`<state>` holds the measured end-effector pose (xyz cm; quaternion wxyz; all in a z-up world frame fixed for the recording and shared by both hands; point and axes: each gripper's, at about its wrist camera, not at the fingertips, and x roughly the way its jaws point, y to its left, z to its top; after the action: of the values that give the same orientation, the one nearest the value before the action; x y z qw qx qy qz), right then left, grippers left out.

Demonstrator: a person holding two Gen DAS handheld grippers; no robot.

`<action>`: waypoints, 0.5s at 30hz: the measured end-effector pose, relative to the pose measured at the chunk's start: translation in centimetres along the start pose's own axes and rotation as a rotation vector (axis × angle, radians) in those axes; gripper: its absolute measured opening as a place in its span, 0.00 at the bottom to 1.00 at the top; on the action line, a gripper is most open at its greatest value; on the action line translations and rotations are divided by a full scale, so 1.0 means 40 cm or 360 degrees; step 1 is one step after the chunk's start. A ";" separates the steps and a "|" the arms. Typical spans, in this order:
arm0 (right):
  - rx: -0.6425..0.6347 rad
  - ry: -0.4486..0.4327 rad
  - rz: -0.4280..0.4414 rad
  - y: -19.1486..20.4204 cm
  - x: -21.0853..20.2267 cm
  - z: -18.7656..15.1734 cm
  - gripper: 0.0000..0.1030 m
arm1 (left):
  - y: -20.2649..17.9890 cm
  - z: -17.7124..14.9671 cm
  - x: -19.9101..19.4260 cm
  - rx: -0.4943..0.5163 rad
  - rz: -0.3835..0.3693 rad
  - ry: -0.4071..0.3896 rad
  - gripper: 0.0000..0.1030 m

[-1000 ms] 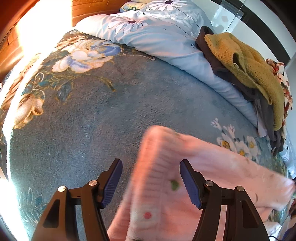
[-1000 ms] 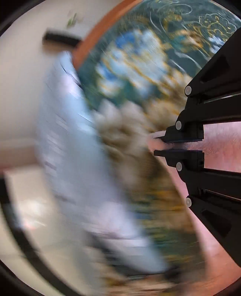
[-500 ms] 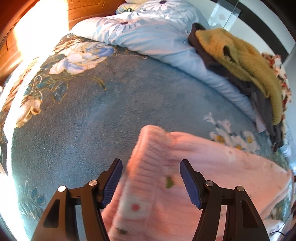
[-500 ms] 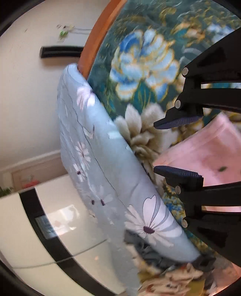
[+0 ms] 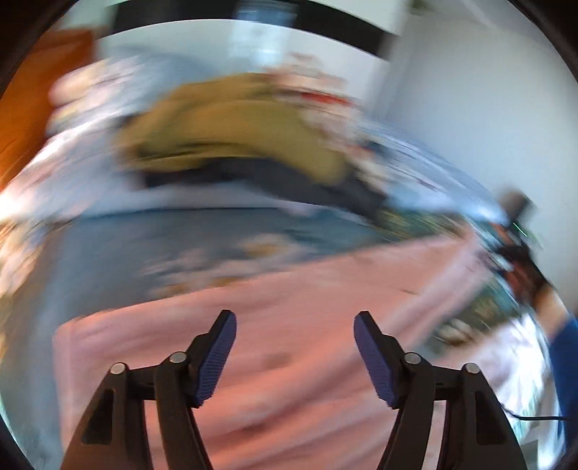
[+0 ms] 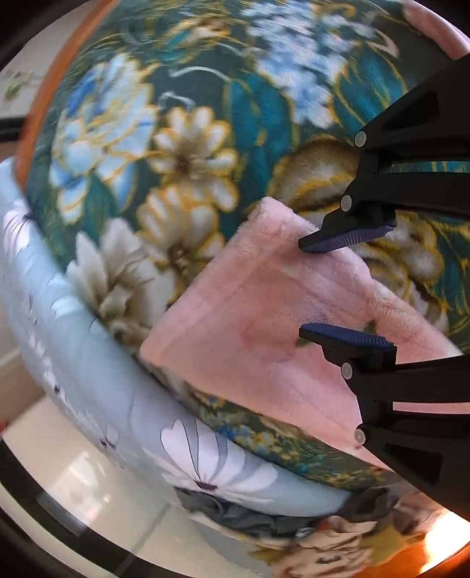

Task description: Fold clothes

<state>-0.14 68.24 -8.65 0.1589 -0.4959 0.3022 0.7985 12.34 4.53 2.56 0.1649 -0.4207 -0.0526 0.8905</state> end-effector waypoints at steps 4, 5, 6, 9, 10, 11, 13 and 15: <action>-0.0015 -0.0031 -0.0005 0.015 -0.013 -0.015 0.03 | -0.209 0.003 0.118 0.0388 -0.0177 0.0164 0.70; -0.0027 -0.0039 0.0005 0.016 -0.019 -0.018 0.02 | -0.247 -0.007 0.151 0.0471 -0.0187 0.0222 0.70; -0.0045 -0.0051 0.0013 0.017 -0.026 -0.020 0.02 | -0.284 -0.016 0.183 0.0553 -0.0193 0.0277 0.70; -0.0041 -0.0100 0.0063 0.007 -0.055 -0.017 0.02 | -0.321 -0.051 0.262 0.0699 -0.0088 0.0395 0.70; -0.0035 -0.0118 0.0081 0.003 -0.065 -0.016 0.01 | -0.329 -0.062 0.278 0.0726 -0.0057 0.0429 0.70; -0.0039 -0.0133 0.0096 0.002 -0.076 -0.014 0.01 | -0.335 -0.070 0.290 0.0752 -0.0070 0.0461 0.70; -0.0067 -0.0157 0.0117 0.006 -0.100 -0.010 0.01 | -0.343 -0.088 0.303 0.0786 -0.0036 0.0486 0.63; -0.0093 -0.0178 0.0141 0.011 -0.123 -0.007 0.01 | -0.346 -0.100 0.311 0.0825 -0.0009 0.0512 0.52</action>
<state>2.07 67.96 -4.23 0.1255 -0.4409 0.2911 0.8397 11.49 21.55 -5.89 0.2756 -0.5000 0.2019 0.7958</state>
